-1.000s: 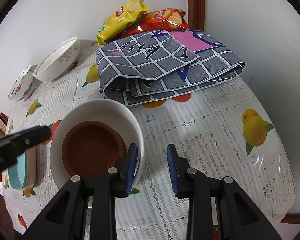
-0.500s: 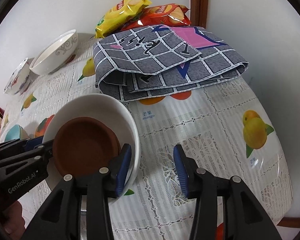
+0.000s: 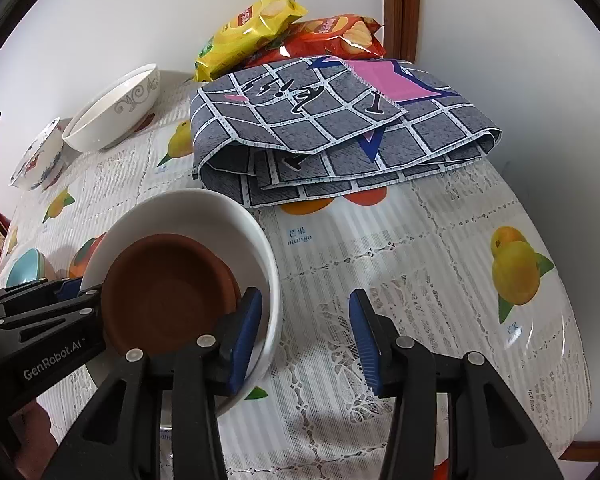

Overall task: Organize plates and bowls
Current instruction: 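Move both grippers to the rim of the large white bowl, then close both grippers on the white bowl rim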

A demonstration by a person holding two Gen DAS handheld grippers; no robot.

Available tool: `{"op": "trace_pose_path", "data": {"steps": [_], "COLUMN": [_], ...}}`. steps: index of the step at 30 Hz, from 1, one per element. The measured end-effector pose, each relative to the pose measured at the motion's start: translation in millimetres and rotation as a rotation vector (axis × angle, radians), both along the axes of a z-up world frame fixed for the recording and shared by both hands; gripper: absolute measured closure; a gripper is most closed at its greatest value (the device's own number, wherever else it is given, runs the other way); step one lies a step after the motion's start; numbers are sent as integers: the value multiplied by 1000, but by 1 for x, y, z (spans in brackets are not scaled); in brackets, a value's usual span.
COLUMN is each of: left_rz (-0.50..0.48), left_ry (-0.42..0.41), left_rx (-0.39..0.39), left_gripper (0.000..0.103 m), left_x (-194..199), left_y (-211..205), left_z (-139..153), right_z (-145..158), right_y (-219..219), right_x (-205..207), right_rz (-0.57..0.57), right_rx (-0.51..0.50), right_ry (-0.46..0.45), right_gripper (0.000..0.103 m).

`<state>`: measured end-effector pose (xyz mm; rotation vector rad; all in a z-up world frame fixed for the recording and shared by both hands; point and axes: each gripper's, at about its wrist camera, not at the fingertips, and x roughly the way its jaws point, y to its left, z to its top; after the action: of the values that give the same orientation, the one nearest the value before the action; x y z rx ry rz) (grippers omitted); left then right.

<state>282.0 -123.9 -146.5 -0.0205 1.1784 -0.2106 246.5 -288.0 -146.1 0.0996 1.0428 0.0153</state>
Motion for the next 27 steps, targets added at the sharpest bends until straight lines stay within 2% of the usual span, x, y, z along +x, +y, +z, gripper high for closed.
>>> {"op": "trace_pose_path", "data": {"steps": [3, 15, 17, 19, 21, 27], "left_rz": [3, -8, -9, -15, -12, -5], "left_ry": [12, 21, 25, 31, 25, 31], "left_rx": [-17, -26, -37, -59, -63, -83], "left_gripper": [80, 81, 83, 91, 91, 92], "left_x": [0, 1, 1, 1, -1, -3], "left_y": [1, 0, 0, 0, -2, 1], "left_z": [-1, -2, -3, -4, -4, -3], "right_z": [0, 2, 2, 2, 2, 2], "right_y": [0, 9, 11, 11, 12, 8], "right_x": [0, 1, 1, 1, 1, -2], "right_rz": [-2, 15, 16, 14, 11, -32], "right_rx": [18, 17, 13, 19, 32, 73], "right_ry": [-2, 6, 2, -1, -2, -9], "right_gripper": [68, 83, 84, 88, 92, 93]}}
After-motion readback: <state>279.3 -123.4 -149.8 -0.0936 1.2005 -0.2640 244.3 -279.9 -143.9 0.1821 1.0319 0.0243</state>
